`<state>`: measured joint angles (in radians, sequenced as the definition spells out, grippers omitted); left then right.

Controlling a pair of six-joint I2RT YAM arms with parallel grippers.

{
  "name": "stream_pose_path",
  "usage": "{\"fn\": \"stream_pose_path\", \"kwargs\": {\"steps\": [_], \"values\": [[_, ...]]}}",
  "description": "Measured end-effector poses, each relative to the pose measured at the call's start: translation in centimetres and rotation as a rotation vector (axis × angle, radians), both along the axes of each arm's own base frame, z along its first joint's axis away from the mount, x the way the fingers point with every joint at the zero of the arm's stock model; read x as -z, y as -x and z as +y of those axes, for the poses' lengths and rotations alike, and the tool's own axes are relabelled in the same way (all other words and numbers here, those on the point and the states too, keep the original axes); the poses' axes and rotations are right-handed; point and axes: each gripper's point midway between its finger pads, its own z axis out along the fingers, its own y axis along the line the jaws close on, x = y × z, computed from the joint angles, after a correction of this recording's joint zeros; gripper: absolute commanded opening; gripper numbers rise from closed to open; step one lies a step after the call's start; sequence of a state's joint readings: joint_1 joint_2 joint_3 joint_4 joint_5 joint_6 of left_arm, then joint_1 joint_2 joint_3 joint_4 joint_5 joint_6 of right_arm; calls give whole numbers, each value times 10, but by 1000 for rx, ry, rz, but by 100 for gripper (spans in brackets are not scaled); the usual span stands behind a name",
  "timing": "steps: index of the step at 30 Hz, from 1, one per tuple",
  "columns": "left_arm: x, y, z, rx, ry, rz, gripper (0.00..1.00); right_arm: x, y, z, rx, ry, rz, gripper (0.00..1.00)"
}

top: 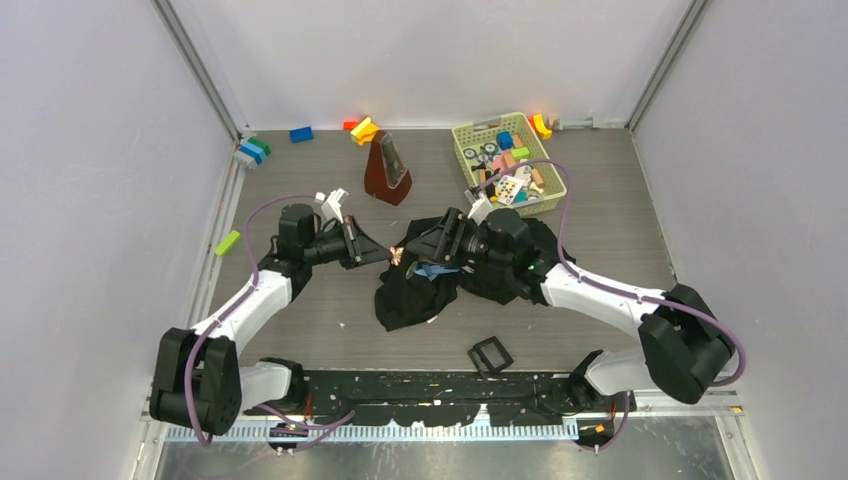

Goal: Remove the brooch from the garment

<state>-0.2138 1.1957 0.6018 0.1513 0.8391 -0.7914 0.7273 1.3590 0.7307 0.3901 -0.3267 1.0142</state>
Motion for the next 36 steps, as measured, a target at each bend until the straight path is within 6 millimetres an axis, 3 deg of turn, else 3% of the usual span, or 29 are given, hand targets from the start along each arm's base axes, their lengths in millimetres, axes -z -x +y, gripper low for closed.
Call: {"fn": "stream_pose_path", "kwargs": {"steps": [4,9,15,18,23,30,35,36], "values": [[13,-2,13,-63,-120,45,0,-5,1,-8,23,20,-35,69],[16,-11,41,-160,-333,59,0,11,1,-21,58,99,-38,72],[40,3,67,-204,-500,150,0,47,9,-26,57,254,-24,72],[44,9,70,-200,-522,171,0,78,22,-12,16,387,-24,72],[41,13,71,-201,-528,167,0,113,34,5,-46,536,-44,69],[42,16,74,-203,-543,171,0,132,9,17,-53,709,-83,39],[47,16,75,-200,-553,188,0,133,4,18,-69,753,-102,3],[49,16,75,-199,-555,193,0,131,3,18,-71,757,-106,2]]}}
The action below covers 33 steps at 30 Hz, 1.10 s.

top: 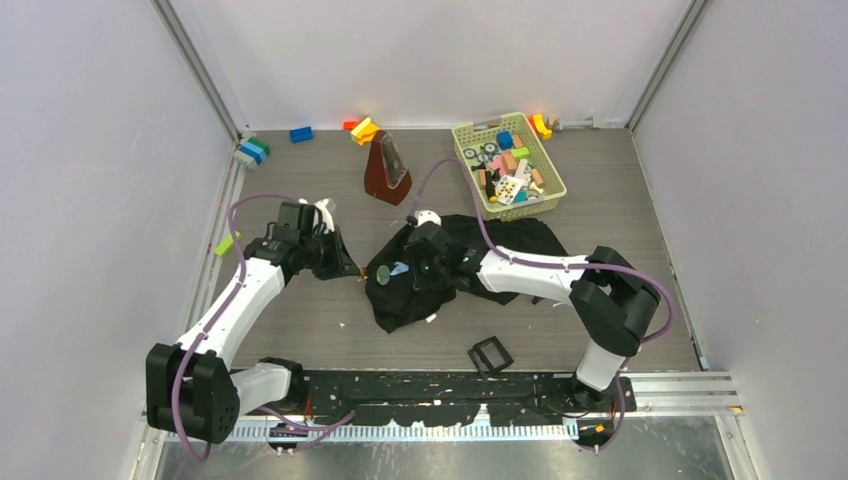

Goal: Remove the brooch from the garment

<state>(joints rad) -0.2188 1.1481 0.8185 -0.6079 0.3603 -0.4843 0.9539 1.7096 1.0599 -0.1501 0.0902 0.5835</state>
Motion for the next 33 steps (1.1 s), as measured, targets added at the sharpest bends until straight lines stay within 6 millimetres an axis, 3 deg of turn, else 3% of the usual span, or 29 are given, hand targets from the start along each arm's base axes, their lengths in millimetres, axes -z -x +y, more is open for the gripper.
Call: {"fn": "stream_pose_path", "kwargs": {"steps": [8,15,17,23,26,27,28,30,33], "values": [[8,0,1,-2,-11,31,0,-34,-9,4,-14,-15,-58,0],[18,1,-1,9,-24,66,0,-86,-26,-10,18,-49,-135,0],[24,4,-4,22,-32,89,0,-103,-37,-18,48,-76,-155,0],[40,24,-19,100,-68,180,0,-145,-80,-68,198,-201,-172,1],[37,32,-27,151,-74,198,0,-148,-90,-85,241,-220,-167,35],[34,33,-29,161,-69,195,0,-144,-89,-85,234,-221,-156,55],[31,32,-30,165,-65,188,0,-141,-86,-84,231,-225,-142,66],[26,32,-32,168,-48,177,0,-132,-79,-82,211,-227,-110,72],[13,34,-38,189,18,169,0,-112,-67,-82,175,-214,-64,73]]}}
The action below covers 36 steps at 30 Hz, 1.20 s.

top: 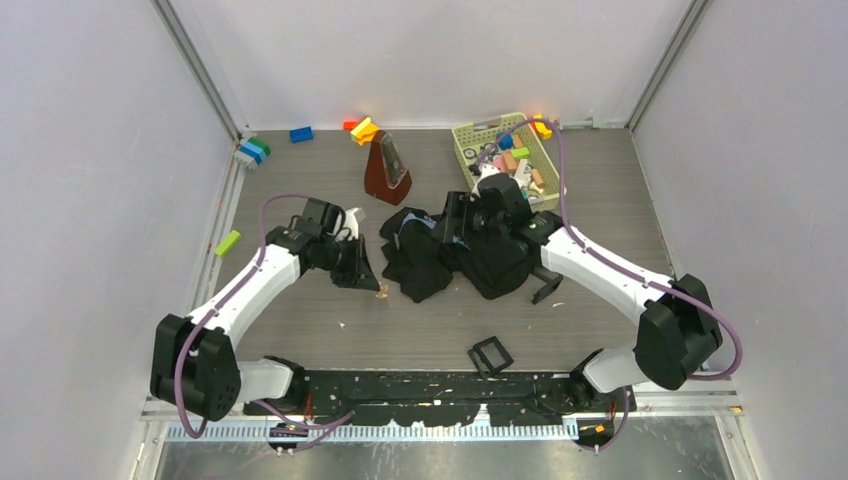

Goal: Remove the brooch from the garment

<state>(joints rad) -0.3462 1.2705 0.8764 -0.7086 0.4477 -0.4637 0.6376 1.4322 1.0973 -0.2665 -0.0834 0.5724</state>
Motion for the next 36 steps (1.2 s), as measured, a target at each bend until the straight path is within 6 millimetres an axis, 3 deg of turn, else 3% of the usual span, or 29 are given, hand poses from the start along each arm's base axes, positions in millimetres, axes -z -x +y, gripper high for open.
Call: {"fn": "stream_pose_path", "kwargs": {"steps": [5,12,17,26,36], "values": [[-36,1,-23,85,169,-17,0,21,31,-7,-82,-3,35,72],[-90,3,-43,176,342,-117,0,3,71,0,-259,-154,-60,72],[-117,5,-56,213,464,-148,0,1,83,9,-345,-211,-86,70],[-139,8,-65,240,576,-149,0,-19,104,33,-503,-305,-141,68],[-142,10,-66,248,587,-160,0,-27,124,46,-598,-340,-138,65]]}}
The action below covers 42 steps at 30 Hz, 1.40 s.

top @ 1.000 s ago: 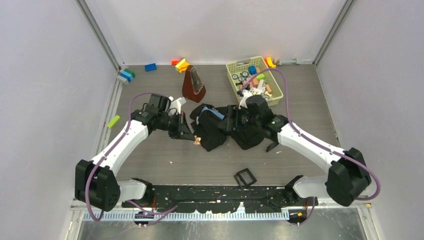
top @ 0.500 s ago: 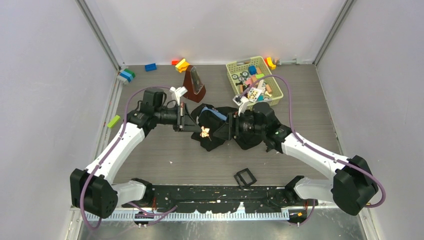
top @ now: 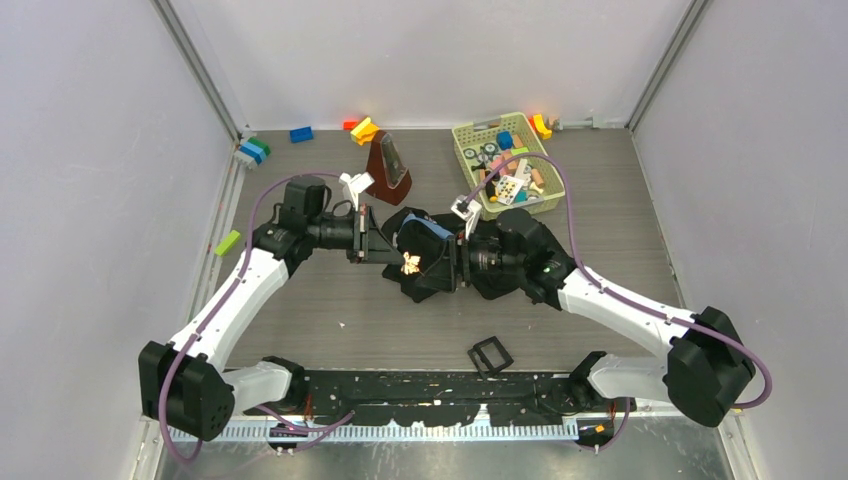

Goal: Remove the brooch from the garment

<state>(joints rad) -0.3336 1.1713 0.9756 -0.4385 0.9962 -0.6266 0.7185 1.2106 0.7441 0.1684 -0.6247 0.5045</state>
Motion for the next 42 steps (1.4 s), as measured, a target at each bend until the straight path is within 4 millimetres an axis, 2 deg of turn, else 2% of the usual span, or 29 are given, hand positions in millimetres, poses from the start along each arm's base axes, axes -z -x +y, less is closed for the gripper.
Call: {"fn": "stream_pose_path", "kwargs": {"steps": [2,6,14,23,29,38,42], "values": [[1,0,0,2,-2,-5,0,-1,0,0,-1,-3,1,62],[1,1,0,4,-4,-6,0,-3,-2,0,11,-2,7,52],[6,3,1,18,-6,-8,0,-30,-15,11,25,-31,-7,51],[8,5,1,26,-4,-3,0,-23,-17,16,23,-29,47,49],[11,8,0,37,18,14,0,-27,-14,18,12,-47,62,68],[9,2,-6,15,96,8,0,-43,-7,20,-7,-135,83,68],[2,-4,-10,-14,167,-20,0,-63,-9,14,58,-198,83,68]]}}
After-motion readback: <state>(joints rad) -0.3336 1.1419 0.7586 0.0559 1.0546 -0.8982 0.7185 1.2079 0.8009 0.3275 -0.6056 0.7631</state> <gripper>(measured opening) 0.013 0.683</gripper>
